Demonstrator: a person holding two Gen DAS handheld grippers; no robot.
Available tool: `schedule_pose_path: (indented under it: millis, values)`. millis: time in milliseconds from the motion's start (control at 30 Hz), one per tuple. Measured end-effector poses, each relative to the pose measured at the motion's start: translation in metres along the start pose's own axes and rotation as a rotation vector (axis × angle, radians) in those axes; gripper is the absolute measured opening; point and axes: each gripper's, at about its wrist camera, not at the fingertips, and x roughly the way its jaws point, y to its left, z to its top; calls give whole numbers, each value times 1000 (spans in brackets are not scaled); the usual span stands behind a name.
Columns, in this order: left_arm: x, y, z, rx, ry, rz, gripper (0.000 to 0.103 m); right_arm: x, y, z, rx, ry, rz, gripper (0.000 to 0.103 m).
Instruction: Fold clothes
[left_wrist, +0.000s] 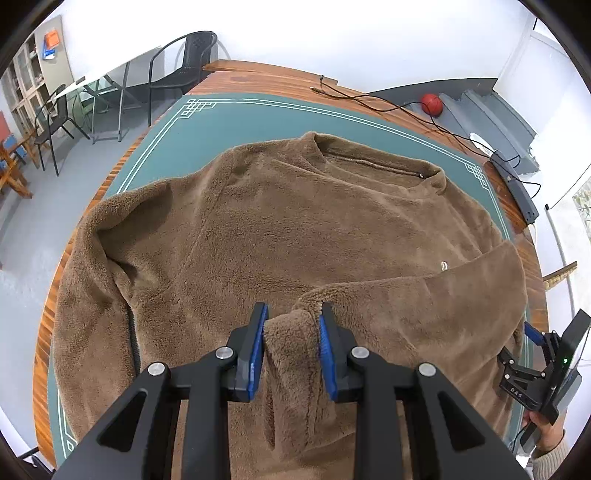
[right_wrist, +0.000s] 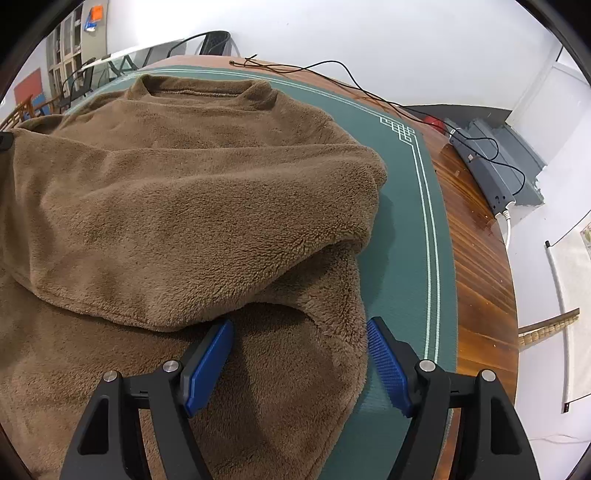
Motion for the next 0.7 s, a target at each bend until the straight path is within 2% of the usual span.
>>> schedule_pose_path:
  millis: [67, 167, 300, 367, 433, 533, 633, 700]
  values:
    - [-4, 1, 6, -3, -14, -3, 29, 1, -4, 2, 11, -10, -26, 76]
    - [-12, 2, 18, -7, -50, -9, 29, 2, -19, 7, 80, -23, -111, 76]
    - [-32, 4, 45, -16, -138, -35, 29, 1, -54, 6, 276, -21, -130, 76]
    - [-35, 5, 56, -12, -158, -45, 30, 1, -61, 3, 312, -19, -131, 76]
    - [-25, 2, 65, 15, -146, -21, 32, 1, -59, 0, 299, -4, -136, 76]
    - [9, 5, 70, 26, -74, 14, 32, 5, -53, -2, 265, 28, -138, 76]
    - [38, 14, 70, 16, -17, 33, 32, -2, -57, -1, 291, 30, -48, 76]
    - [49, 18, 69, 6, 2, 34, 32, -15, -64, 4, 319, -15, 13, 76]
